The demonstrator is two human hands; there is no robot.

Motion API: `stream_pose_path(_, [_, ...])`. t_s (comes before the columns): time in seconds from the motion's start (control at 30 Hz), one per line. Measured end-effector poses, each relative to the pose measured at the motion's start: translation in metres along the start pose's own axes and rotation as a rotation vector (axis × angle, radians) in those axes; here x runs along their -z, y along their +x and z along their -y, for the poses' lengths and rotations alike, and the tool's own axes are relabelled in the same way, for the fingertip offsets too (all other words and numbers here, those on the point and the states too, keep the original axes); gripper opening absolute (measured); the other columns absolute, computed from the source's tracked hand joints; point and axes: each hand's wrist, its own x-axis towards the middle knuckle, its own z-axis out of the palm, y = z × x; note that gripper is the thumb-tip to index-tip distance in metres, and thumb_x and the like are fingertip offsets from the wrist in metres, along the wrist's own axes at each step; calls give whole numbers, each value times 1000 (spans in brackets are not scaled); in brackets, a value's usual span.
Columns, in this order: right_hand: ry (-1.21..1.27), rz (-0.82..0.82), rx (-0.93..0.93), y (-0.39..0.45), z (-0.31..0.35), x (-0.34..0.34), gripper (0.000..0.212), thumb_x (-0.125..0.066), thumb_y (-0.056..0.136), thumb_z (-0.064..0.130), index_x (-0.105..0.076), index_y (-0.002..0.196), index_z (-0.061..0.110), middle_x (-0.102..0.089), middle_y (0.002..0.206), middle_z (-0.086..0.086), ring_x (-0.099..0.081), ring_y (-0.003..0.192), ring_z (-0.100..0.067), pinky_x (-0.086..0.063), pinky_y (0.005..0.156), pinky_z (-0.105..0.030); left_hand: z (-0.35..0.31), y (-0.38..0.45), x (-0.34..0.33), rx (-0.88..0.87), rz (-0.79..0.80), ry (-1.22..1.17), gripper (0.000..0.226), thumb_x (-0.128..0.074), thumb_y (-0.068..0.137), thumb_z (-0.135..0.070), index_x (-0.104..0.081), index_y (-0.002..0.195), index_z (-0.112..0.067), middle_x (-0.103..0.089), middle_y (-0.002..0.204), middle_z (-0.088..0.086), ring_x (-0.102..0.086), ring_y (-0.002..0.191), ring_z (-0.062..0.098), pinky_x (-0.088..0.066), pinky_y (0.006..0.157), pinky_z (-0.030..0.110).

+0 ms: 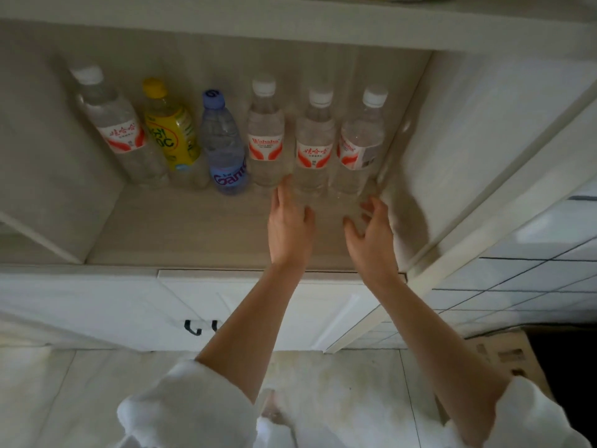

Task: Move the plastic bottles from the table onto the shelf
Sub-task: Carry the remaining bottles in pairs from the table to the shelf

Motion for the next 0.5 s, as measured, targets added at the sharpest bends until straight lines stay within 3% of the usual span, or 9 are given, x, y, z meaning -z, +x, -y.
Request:
stream_pose_path(0.13, [32,103,74,-28,-7,7,51,-60,91,15,-40,138,7,-53,131,-10,-55,119,-22,-47,101,-39,5,-33,15,84,-41,-28,45,-61,88,-6,-51,132,-10,-61,125,8,-64,101,26,-56,81,45])
stream_pose_path(0.27, [52,285,195,-57,-15,20,44,-57,93,13,-43,134,6,-54,126,-12,-57,114,-24,-47,99,-41,5,-89,32,165,-199,-15,29,-58,90,-9,-58,119,-14,-67,100,-4,-64,84,14,-57,75,40])
stream_pose_path(0.5, [66,680,380,-133,-18,24,37,-51,97,25,-46,132,14,-59,123,1,-55,112,-10,-44,98,-26,6,-221,83,402,-455,36,22,-59,89,-9,-63,106,-22,-70,85,-9,-67,77,8,-57,69,31])
